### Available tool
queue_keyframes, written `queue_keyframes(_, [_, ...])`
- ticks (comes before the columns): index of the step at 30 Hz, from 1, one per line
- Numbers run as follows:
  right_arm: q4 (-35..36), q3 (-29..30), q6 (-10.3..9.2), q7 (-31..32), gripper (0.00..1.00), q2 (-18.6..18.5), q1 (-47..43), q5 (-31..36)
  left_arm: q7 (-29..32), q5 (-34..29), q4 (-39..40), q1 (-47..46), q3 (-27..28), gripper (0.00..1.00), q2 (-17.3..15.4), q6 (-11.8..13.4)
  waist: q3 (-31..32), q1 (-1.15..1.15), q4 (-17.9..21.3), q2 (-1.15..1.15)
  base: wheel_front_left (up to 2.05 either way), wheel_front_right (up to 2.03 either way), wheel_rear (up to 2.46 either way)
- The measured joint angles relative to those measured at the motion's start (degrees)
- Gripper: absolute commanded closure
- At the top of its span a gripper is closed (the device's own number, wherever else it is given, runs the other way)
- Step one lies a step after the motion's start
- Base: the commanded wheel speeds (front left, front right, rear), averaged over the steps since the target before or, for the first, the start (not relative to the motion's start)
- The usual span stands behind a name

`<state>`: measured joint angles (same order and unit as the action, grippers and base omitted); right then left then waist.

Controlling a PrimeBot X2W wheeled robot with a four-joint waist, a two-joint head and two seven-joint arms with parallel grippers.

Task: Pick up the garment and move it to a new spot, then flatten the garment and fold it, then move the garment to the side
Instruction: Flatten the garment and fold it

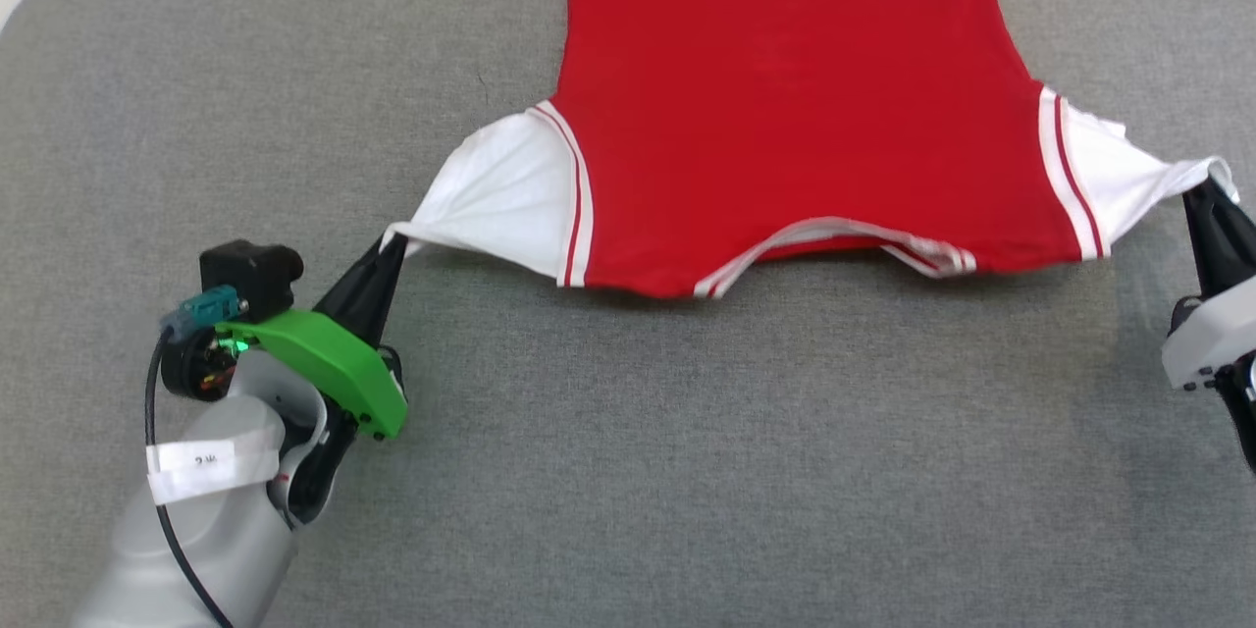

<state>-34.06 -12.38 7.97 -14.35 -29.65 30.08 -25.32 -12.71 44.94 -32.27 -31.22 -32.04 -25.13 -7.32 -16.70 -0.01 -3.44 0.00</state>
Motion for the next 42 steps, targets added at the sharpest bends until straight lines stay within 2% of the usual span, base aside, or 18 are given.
queue_keyframes(9, [1.6,-0.1,0.0,1.1,1.0,-0.5,-8.8,-0.7,0.4,2.6,-0.9,7.1,-1.3,1.0,-1.0,0.0,6.0,0.0,-0.2,0.0,0.0,0.0,0.0])
queue_keyframes(18, [8.7,1.3,0.0,4.5,1.0,-2.1,-22.9,-2.6,4.1,3.9,5.1,17.0,-4.4,1.0,-5.4,0.2,12.2,0.0,-0.1,0.0,0.0,0.0,0.0])
queue_keyframes(27, [18.1,4.9,0.0,8.1,1.0,-2.3,-35.1,-2.6,6.6,5.1,15.3,26.4,-4.9,1.0,-8.8,4.2,15.3,0.0,0.4,0.0,0.0,0.0,0.0])
queue_keyframes(33, [22.4,6.4,-0.01,11.9,1.0,-2.2,-37.2,-2.4,8.8,5.5,20.2,27.1,-5.2,1.0,-9.2,6.1,15.1,0.0,0.9,0.0,0.0,0.0,0.0])
queue_keyframes(34, [23.1,6.6,-0.01,12.7,0.71,-2.2,-37.2,-2.4,9.5,5.6,20.9,27.1,-5.4,1.0,-9.2,6.3,15.0,0.0,1.0,0.0,0.0,0.0,0.0])
queue_keyframes(35, [23.6,6.7,-0.01,13.3,0.1,-2.4,-37.2,-2.1,10.1,5.6,21.6,27.1,-5.6,1.0,-9.3,6.6,14.9,0.0,1.1,0.0,0.0,0.0,0.0])
queue_keyframes(36, [24.3,6.7,-0.01,14.1,0.0,-2.7,-37.2,-2.0,10.7,5.6,22.4,27.1,-5.7,1.0,-9.3,6.9,14.8,0.0,1.1,0.0,0.0,0.0,0.0])
queue_keyframes(42, [29.9,6.5,-0.03,23.6,0.0,-6.2,-37.0,-5.6,14.8,5.4,28.9,27.0,-6.7,1.0,-10.6,9.2,13.2,0.0,0.9,0.0,0.0,0.0,0.0])
